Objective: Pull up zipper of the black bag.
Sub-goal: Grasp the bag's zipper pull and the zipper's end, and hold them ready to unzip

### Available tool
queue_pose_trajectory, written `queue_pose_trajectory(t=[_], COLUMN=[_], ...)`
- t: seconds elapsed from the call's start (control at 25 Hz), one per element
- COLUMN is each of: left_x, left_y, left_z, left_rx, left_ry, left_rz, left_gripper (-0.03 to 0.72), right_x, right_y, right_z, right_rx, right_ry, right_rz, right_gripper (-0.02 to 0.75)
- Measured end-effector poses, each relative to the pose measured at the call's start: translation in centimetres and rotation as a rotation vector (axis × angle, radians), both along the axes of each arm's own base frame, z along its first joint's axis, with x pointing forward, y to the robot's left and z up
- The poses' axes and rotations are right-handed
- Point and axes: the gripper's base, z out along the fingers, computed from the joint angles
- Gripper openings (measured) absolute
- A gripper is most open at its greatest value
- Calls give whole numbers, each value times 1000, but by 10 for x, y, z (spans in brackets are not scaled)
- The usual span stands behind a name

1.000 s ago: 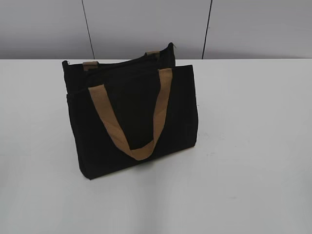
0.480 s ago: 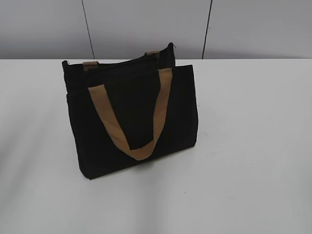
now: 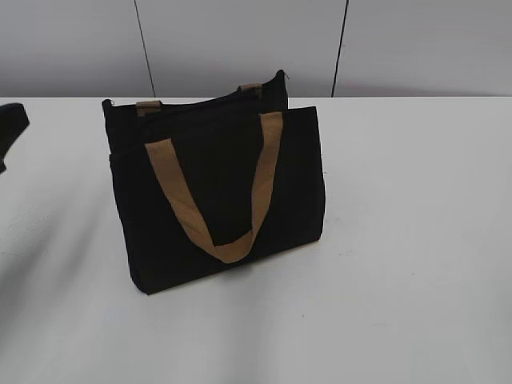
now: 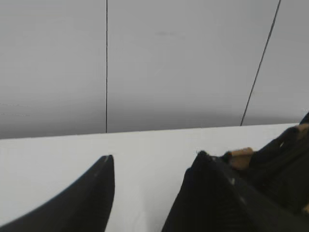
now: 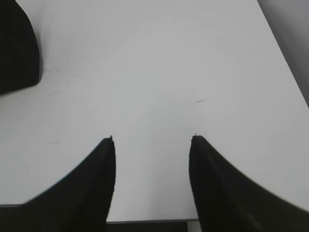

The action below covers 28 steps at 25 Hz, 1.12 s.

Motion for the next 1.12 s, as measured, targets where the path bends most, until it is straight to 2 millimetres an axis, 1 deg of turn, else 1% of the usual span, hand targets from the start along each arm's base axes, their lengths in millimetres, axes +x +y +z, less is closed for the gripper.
queue_pose_trajectory(t=[0.12, 0.28, 0.44, 0.6, 0.72, 0.92, 1.12], left_x=[9, 24, 30, 31, 30, 31, 39], left_y=[-3, -8, -19, -29, -32, -38, -41], left_z=[-24, -47, -68, -87, -99, -109, -121], left_rx=[5, 7, 24, 55, 79, 122, 132], left_ry=[59, 117, 179, 250, 290, 278, 308], left_rz=[0, -8, -103, -212, -258, -340, -348], left_gripper=[445, 445, 445, 445, 445, 445, 445], right_x=[0, 0, 0, 0, 0, 0, 0], right_y=[0, 0, 0, 0, 0, 0, 0], right_z=[0, 0, 0, 0, 0, 0, 0], right_rx=[1, 1, 1, 1, 1, 1, 1], right_ry=[0, 0, 0, 0, 0, 0, 0], right_rz=[1, 1, 1, 1, 1, 0, 0], right_gripper=[389, 389, 389, 389, 389, 389, 389])
